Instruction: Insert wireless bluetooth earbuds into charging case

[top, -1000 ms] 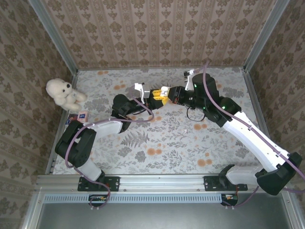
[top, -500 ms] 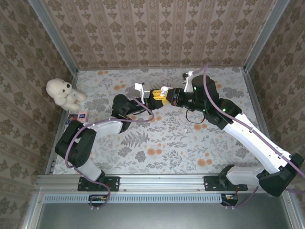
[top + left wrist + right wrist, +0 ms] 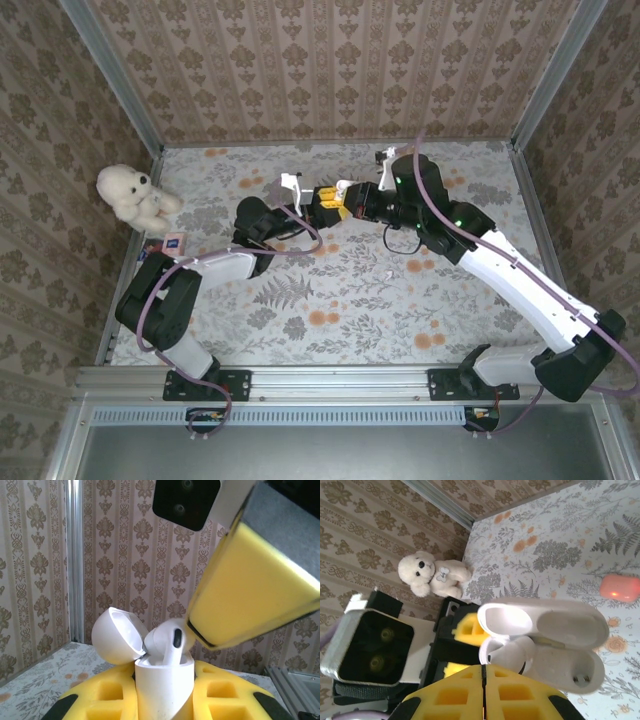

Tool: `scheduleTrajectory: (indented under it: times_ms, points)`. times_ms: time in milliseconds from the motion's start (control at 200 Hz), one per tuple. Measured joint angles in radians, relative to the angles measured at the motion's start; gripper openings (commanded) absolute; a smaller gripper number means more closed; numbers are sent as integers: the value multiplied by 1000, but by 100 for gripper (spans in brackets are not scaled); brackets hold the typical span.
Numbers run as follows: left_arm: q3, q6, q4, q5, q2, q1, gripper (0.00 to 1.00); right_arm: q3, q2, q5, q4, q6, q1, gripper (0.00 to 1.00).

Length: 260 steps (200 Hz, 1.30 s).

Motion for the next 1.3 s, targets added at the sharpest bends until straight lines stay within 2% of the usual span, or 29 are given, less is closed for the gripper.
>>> scheduleTrajectory:
  times_ms: [275, 580, 1300]
  points:
    - [0, 0, 4, 1, 0, -2, 0, 30, 4, -45, 27, -15, -14, 9]
    - [0, 0, 5, 1, 0, -2, 0, -24, -116, -12, 35, -11, -23, 9]
    - [0, 0, 1, 0, 0, -2, 0, -56, -23, -18, 54, 11, -5, 7]
